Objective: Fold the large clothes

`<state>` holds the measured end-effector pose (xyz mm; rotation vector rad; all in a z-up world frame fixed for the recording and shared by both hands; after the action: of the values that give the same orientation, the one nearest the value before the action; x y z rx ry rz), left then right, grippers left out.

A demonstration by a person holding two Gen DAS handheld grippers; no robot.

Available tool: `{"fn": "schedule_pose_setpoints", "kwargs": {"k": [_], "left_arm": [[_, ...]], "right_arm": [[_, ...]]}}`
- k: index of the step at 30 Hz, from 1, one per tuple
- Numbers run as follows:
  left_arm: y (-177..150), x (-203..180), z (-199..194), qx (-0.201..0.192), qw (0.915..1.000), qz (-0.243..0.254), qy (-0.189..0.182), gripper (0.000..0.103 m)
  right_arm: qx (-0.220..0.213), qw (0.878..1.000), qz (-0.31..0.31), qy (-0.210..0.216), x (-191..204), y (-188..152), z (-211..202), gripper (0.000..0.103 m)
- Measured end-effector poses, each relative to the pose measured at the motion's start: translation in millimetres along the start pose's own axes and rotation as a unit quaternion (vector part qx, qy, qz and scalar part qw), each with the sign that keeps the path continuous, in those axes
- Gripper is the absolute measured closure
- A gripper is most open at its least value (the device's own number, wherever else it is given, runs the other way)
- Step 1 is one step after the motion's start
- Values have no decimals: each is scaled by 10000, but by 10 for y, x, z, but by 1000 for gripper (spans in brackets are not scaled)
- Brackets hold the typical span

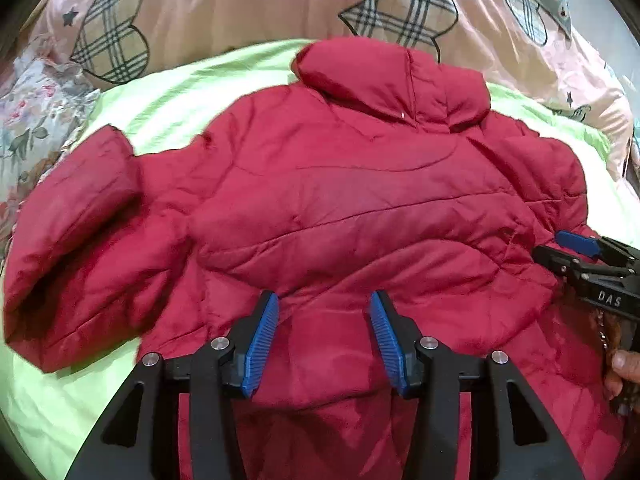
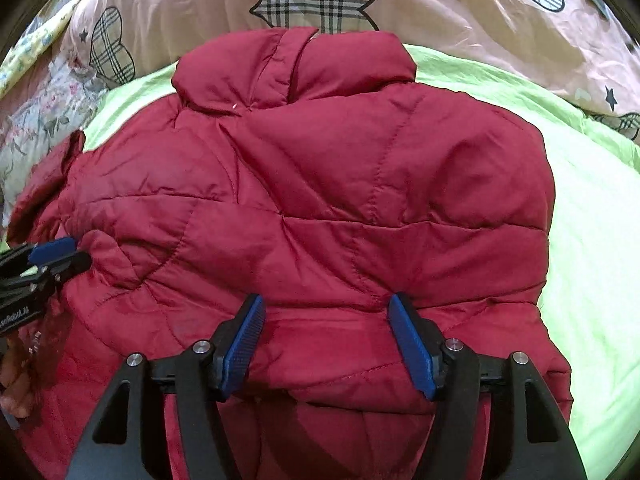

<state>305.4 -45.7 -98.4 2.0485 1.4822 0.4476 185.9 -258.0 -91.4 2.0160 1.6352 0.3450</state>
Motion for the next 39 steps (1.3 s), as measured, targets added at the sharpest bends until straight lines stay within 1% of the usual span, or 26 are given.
{"fn": "schedule_pose_setpoints", "kwargs": {"k": [1,4,7,12,15,20,23,24,27,28,29,31,33,34,35,36,37,38,39], "left_arm": [[-4,35,-75,-37,10000,-21,26,46],[-39,173,-273,-169,9993,-45,339,40],[-66,303,-387,-218,9975,-86,660,39],[-99,480,-544,-313,9927,-105,1164,33],[-134,549,-640,-387,9904,-96,1326,31],[-116,602,-726,-479,9863,-43,1579,29],[-67,637,-684,-566,9812,12,1846,24],[-54,667,-678,-610,9783,18,1979,21],[31,786,-598,-654,9687,35,2393,18],[35,803,-535,-599,9665,71,2496,16],[59,856,-439,-510,9629,130,2648,16],[70,941,-240,-291,9589,184,2816,16],[92,1053,-53,-90,9584,87,2851,15],[103,1138,46,32,9602,-40,2794,21],[137,1188,107,97,9620,-138,2724,29],[170,1256,157,162,9648,-280,2611,53],[188,1327,185,221,9682,-493,2441,64],[221,1386,178,203,9707,-667,2300,65],[252,1447,142,136,9727,-843,2159,73]], "right_arm": [[-1,9999,105,42,-13,-5,-55,37],[-139,9990,344,234,-60,-34,-279,36],[-191,9981,439,378,-58,-111,-449,36],[-42,9968,469,652,16,-268,-607,35],[0,9958,424,817,91,-351,-676,34],[95,9947,317,975,195,-441,-739,31],[106,9944,257,1016,238,-479,-799,31],[100,9943,246,1033,243,-486,-816,31],[77,9940,244,1063,256,-508,-864,30],[66,9939,261,1074,257,-517,-876,29],[56,9938,282,1077,253,-524,-888,29],[56,9936,318,1085,246,-537,-907,29],[47,9930,362,1126,245,-548,-926,29],[43,9929,362,1134,243,-553,-931,29],[44,9929,358,1134,248,-557,-936,29],[44,9929,355,1138,252,-561,-940,29],[43,9928,355,1139,257,-564,-939,29],[45,9929,356,1138,258,-568,-937,29],[45,9928,365,1140,259,-569,-936,29]]}}
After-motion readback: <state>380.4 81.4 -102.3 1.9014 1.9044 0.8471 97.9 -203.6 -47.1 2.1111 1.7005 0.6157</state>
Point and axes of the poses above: each gripper's, at about its wrist camera, not at the fingertips, and z roughly the way its jaws point, x to its left, y to its top, the point moved 1 cm from there along z, roughly the way its jaws point, and after that the axes turned 1 degree about z, right-handed, at the moved point
